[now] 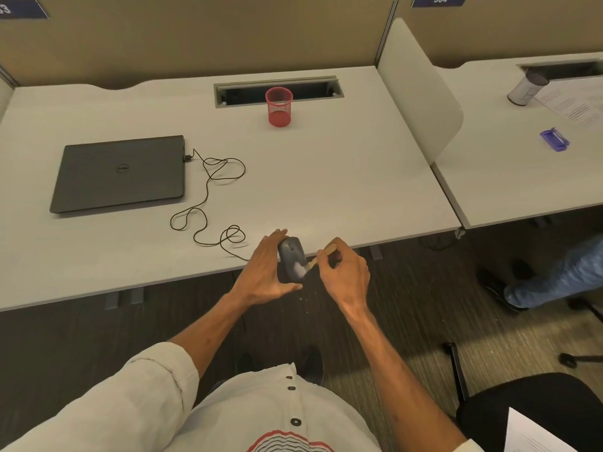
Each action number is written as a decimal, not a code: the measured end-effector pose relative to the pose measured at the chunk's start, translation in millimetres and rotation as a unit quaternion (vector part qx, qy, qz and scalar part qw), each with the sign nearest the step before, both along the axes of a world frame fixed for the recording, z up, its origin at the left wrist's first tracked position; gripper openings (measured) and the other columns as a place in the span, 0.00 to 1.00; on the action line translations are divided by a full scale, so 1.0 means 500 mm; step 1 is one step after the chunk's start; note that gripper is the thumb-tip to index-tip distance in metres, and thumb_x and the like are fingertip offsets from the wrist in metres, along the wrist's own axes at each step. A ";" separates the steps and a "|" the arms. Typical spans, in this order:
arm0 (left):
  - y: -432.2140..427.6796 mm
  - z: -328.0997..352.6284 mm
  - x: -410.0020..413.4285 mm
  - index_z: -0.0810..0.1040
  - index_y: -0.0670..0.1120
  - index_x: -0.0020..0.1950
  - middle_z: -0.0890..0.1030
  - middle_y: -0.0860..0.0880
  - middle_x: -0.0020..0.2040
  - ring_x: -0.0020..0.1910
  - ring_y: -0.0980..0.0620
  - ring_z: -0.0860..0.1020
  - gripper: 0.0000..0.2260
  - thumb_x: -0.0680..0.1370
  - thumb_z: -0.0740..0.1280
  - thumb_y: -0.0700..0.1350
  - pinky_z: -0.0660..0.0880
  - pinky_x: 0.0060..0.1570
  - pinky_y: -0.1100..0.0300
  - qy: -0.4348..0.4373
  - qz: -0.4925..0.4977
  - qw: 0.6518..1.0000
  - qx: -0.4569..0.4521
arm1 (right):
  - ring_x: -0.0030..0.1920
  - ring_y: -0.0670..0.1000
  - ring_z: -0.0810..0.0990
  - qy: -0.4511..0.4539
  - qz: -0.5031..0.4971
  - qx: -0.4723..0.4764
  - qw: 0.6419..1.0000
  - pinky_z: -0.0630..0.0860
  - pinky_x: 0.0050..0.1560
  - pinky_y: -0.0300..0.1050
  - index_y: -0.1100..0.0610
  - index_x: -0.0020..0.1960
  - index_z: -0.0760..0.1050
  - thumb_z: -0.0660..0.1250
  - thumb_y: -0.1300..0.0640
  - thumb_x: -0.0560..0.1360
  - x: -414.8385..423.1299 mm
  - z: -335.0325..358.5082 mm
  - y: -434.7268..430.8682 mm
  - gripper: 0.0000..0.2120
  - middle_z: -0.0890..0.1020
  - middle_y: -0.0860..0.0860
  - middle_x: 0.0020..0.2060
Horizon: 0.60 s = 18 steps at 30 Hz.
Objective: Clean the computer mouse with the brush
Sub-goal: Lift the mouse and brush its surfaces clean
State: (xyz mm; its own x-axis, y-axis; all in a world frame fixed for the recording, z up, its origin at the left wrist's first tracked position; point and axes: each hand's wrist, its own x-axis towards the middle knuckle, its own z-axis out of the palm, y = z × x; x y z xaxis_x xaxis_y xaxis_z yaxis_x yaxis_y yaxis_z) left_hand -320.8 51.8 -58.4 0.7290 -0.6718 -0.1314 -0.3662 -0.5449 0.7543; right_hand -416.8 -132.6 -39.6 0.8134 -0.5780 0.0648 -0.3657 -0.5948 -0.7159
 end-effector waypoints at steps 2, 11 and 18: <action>0.000 0.003 0.002 0.55 0.44 0.85 0.59 0.46 0.87 0.85 0.45 0.61 0.56 0.68 0.84 0.59 0.55 0.85 0.52 -0.001 0.002 1.000 0.001 | 0.35 0.37 0.79 0.005 -0.004 0.008 1.000 0.77 0.40 0.36 0.45 0.47 0.77 0.74 0.47 0.81 -0.002 0.004 -0.003 0.08 0.76 0.33 0.35; -0.003 0.015 0.004 0.56 0.45 0.85 0.59 0.48 0.87 0.86 0.46 0.61 0.56 0.68 0.82 0.63 0.59 0.86 0.45 0.008 -0.003 1.000 -0.005 | 0.36 0.46 0.86 -0.058 0.006 0.026 0.998 0.89 0.41 0.49 0.44 0.55 0.77 0.72 0.45 0.83 0.032 0.031 0.029 0.05 0.86 0.40 0.46; 0.000 0.015 0.003 0.57 0.44 0.85 0.62 0.46 0.85 0.83 0.44 0.65 0.55 0.67 0.80 0.64 0.63 0.84 0.42 0.007 0.017 1.000 -0.009 | 0.32 0.42 0.79 -0.005 0.032 -0.046 0.998 0.82 0.41 0.42 0.45 0.47 0.75 0.73 0.47 0.81 0.005 0.016 0.013 0.08 0.80 0.40 0.35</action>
State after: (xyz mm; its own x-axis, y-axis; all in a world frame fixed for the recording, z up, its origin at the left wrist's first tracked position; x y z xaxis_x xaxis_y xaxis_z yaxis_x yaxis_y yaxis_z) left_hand -319.2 51.7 -50.6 0.7500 -0.6484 -0.1309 -0.3363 -0.5441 0.7687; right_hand -414.2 -126.2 -31.7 0.8477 -0.5159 0.1240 -0.3177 -0.6807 -0.6601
